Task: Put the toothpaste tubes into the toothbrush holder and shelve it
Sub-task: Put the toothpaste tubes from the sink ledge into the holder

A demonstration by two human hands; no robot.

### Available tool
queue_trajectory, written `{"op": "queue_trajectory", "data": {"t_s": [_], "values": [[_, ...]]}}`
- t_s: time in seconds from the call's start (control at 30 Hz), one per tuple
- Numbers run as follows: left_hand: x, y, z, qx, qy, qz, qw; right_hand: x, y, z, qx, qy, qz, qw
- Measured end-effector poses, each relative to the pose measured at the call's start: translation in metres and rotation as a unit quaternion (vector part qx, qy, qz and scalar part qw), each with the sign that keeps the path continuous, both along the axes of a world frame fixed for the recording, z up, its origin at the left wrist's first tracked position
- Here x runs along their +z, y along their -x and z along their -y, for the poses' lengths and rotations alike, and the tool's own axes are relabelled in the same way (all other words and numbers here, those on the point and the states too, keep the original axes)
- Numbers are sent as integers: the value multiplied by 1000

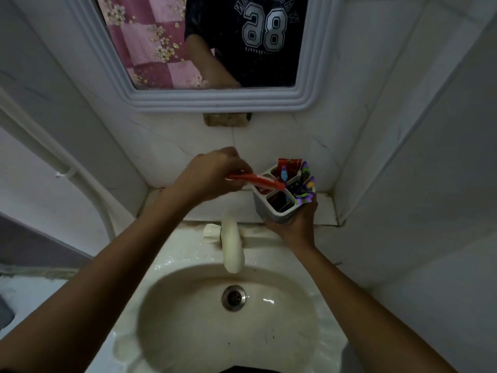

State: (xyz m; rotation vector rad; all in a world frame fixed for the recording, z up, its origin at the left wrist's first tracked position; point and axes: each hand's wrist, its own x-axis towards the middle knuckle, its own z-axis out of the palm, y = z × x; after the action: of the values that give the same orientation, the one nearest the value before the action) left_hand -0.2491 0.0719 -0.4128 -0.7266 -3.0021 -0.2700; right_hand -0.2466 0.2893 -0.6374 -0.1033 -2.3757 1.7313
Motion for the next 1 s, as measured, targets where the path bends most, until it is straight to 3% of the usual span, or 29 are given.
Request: {"op": "queue_trajectory", "data": {"t_s": [0.2, 0.33, 0.43, 0.53, 0.63, 0.8, 0.93, 1.0], "values": [[-13, 17, -48, -80, 128, -53, 987, 1, -3, 4, -3, 17, -17, 1000], [-17, 26, -39, -66, 22, -64, 995, 1, -1, 4, 19, 19, 2, 1000], [-32, 29, 3, 41, -61, -83, 994, -1, 1, 5, 26, 20, 3, 999], [-77, 34, 61, 169, 53, 33, 984, -3, -1, 4, -1, 5, 1, 1000], [-119, 29, 105, 211, 154, 145, 954, -2, -3, 5, -8, -9, -9, 1000], [-147, 23, 119, 137, 327, 116, 928, -7, 1, 4, -4, 2, 7, 1000], [-151, 25, 115, 98, 400, 62, 909, -9, 1, 2, -2, 12, 13, 1000], [-155, 23, 124, 86, 381, 42, 919, -8, 0, 2, -1, 11, 17, 1000]]}}
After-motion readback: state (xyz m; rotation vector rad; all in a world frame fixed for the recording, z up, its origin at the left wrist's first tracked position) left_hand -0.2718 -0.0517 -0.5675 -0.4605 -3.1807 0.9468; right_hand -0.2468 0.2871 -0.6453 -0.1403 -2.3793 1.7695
